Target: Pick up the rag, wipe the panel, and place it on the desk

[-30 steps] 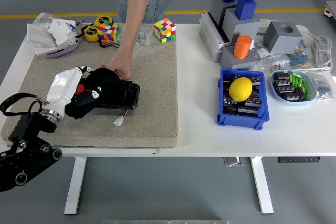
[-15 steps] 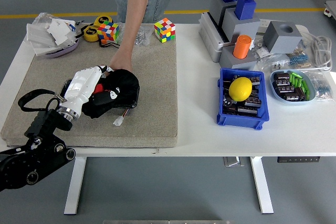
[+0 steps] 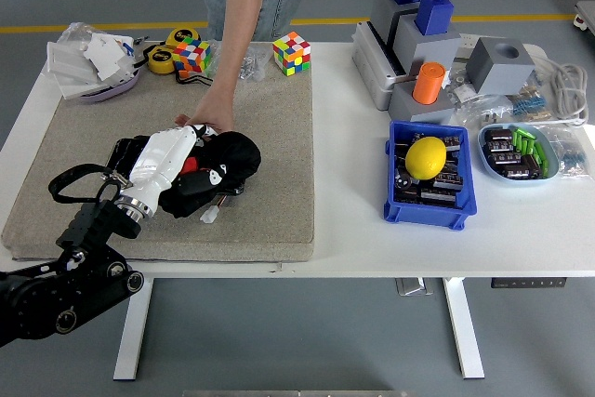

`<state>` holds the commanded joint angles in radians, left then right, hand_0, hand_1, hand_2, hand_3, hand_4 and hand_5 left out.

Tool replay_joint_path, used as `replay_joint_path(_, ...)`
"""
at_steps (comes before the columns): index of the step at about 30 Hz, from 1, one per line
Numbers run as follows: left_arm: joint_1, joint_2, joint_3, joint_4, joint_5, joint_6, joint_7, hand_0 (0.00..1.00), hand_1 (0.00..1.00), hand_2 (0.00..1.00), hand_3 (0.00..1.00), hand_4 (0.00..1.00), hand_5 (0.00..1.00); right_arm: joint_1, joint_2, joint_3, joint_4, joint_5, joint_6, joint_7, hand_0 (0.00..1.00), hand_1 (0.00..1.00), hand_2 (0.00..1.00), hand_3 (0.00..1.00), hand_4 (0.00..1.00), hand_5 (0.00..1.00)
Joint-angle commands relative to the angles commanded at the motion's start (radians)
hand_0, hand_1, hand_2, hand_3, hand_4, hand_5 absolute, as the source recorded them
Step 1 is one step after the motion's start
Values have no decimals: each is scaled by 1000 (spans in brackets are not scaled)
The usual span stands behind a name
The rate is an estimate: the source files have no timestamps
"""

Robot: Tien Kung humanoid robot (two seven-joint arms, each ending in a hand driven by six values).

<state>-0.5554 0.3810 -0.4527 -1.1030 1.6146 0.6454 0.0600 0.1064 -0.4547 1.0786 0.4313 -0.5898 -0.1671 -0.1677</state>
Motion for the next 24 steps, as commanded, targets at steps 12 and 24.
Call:
replay_joint_path(12, 29, 39, -65, 35, 2, 0, -9, 194, 116, 304, 575, 519, 198, -3, 3, 9, 2, -4, -1, 0, 741, 649, 695, 612, 989, 583)
replay_joint_path(24, 66, 79, -156, 79, 8, 0, -24, 194, 116, 304, 574, 520, 201, -6, 5, 18, 4, -9, -1, -3, 740, 649, 696, 613, 990, 583)
